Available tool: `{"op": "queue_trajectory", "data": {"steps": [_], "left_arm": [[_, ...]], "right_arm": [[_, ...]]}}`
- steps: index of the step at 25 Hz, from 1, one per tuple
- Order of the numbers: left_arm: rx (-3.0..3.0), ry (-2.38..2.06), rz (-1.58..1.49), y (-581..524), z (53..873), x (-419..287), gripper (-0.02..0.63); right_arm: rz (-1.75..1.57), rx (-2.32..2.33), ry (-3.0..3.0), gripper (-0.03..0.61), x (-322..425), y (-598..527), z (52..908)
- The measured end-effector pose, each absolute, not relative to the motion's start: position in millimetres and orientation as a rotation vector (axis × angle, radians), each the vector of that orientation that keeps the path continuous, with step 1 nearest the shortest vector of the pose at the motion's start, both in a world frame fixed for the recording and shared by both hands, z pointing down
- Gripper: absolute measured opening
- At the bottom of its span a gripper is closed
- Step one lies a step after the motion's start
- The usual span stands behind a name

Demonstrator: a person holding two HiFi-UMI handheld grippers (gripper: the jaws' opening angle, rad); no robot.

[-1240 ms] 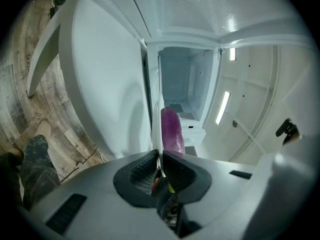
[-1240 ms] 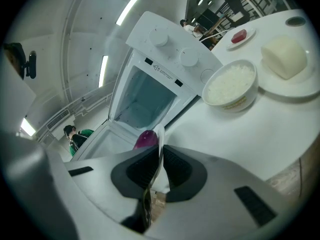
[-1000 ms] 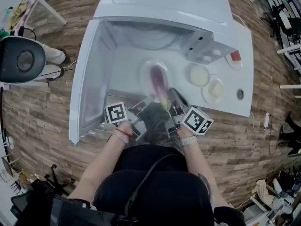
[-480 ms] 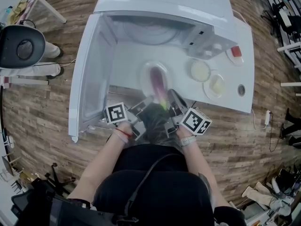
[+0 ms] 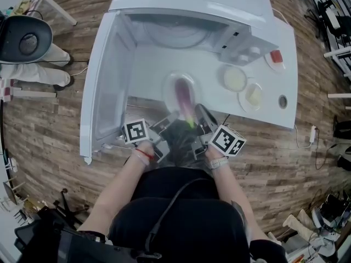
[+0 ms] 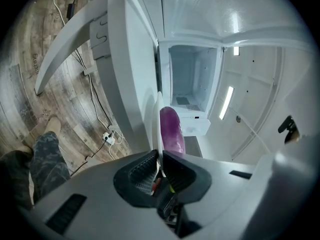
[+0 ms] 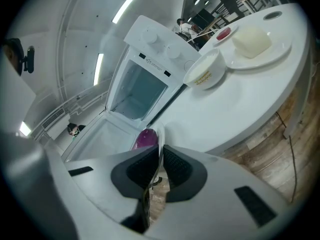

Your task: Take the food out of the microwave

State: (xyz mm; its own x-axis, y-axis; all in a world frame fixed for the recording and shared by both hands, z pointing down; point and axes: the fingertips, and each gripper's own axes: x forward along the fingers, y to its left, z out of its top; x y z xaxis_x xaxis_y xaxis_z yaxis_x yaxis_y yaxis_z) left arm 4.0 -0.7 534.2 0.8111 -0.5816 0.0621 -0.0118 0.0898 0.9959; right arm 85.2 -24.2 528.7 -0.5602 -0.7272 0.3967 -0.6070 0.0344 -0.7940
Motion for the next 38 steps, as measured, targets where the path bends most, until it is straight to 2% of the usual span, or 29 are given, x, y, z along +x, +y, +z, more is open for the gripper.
{"op": "queue_trajectory", "data": {"steps": [38], "left_arm": [[1.351, -0.516, -0.452, -7.7, 547.3, 9.2, 0.041]], "right_arm": [[-1.581, -1.406, 2.239, 0.046, 94.2, -14.9, 539.5]]}}
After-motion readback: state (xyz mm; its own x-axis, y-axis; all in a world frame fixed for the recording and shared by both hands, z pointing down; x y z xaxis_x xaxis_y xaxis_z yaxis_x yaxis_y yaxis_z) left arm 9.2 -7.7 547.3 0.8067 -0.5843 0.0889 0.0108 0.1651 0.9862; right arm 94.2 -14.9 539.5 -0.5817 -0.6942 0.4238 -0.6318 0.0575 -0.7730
